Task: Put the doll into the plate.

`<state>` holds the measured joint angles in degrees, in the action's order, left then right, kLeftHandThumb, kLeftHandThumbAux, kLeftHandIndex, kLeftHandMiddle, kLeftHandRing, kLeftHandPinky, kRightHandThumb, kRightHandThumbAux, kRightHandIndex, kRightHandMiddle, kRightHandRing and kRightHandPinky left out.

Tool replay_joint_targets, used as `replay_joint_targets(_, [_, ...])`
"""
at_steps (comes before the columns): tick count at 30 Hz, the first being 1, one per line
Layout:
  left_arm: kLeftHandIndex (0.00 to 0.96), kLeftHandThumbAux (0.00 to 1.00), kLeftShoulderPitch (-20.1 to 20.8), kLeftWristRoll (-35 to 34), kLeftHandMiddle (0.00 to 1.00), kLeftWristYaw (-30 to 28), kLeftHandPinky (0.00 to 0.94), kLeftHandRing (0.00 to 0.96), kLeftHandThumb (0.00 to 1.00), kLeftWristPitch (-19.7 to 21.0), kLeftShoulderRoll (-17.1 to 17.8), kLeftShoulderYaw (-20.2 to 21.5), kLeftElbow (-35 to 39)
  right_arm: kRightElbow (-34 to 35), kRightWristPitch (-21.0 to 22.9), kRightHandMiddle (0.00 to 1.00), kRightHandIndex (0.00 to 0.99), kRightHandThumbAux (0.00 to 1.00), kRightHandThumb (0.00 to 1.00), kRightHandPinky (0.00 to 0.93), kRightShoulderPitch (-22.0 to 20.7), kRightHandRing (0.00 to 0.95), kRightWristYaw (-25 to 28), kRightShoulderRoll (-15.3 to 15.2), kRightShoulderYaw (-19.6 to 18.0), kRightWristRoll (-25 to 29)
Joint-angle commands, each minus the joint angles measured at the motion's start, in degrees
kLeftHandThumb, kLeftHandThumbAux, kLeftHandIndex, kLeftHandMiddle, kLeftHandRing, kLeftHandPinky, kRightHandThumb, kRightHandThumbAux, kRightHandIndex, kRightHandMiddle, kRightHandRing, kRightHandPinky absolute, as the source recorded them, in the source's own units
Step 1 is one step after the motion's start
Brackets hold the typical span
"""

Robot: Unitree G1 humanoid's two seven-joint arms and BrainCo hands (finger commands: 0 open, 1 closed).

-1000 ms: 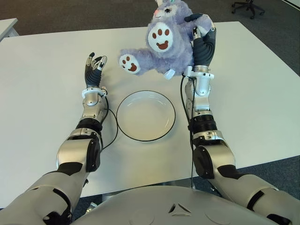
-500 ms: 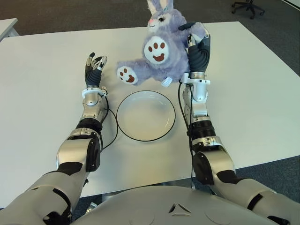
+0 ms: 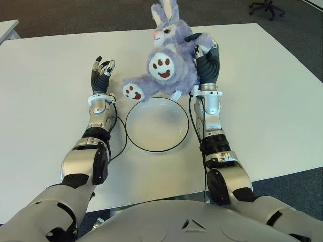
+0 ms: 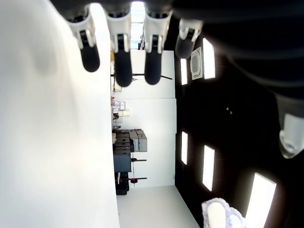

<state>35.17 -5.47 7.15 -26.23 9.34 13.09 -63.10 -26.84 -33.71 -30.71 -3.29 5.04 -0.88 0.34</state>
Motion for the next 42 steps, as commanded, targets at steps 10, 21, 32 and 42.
replay_joint_targets(10, [0.083, 0.466, -5.21, -0.68, 0.197, -1.05, 0.207, 0.203, 0.000, 3.49, -1.94, 0.58, -4.43, 1.56, -0.21, 0.455, 0.379, 0.662, 1.000, 0.552, 3.19, 0.534, 1.13, 0.83, 2.20, -1.13])
replay_joint_targets(21, [0.092, 0.461, -4.97, -0.66, 0.204, -0.26, 0.179, 0.198, 0.000, 3.97, -2.23, 0.75, -4.47, 2.72, 0.24, 0.453, 0.374, 0.663, 1.000, 0.585, 5.90, 0.536, 1.39, 0.52, 3.93, -3.31])
replay_joint_targets(32, [0.077, 0.450, -4.71, -0.53, 0.195, -0.99, 0.202, 0.208, 0.000, 3.80, -1.99, 1.14, -5.08, 3.36, -0.97, 0.460, 0.338, 0.668, 1.000, 0.550, 7.68, 0.547, 0.74, 0.48, 5.28, -5.96])
replay_joint_targets(42, [0.075, 0.451, -4.63, -0.37, 0.190, -0.86, 0.212, 0.202, 0.000, 3.74, -2.08, 1.40, -5.30, 4.22, -1.54, 0.456, 0.340, 0.668, 1.000, 0.556, 8.92, 0.546, 1.08, 0.51, 6.10, -6.16])
